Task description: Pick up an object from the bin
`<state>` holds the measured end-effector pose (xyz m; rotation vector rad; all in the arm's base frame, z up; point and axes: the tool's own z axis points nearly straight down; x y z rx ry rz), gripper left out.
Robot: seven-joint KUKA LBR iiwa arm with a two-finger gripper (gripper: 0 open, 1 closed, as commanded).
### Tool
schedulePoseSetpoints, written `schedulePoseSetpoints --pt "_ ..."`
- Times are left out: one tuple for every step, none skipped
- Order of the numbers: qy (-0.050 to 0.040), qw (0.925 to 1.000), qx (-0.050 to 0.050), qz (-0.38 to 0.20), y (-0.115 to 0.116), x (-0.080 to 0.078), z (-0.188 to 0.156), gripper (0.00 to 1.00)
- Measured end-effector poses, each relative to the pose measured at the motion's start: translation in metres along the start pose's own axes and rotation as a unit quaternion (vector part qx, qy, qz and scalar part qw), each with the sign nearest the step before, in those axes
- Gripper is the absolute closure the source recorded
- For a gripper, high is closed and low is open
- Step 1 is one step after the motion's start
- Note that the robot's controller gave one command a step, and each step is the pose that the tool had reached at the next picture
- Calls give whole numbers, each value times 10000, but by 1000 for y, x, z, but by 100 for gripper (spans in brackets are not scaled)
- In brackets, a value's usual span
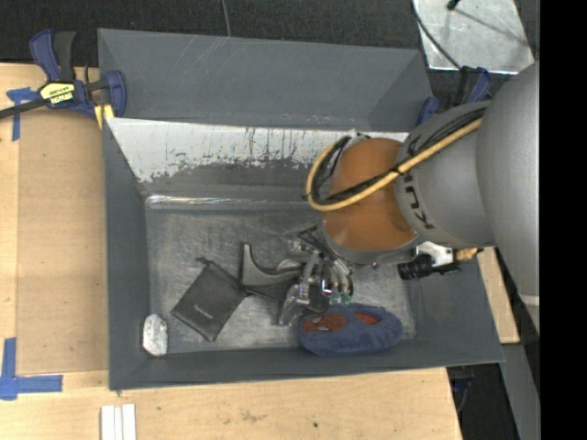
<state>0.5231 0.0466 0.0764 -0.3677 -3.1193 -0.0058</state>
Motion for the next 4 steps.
schedulePoseSetpoints --pt "8 10000 2 -6 0 0 -2 100" --pt "7 10000 11 -26 1 0 -11 100" --pt "-5 10000 21 -39 0 1 -29 100" --pt "-9 10000 19 -52 -1 1 -88 100"
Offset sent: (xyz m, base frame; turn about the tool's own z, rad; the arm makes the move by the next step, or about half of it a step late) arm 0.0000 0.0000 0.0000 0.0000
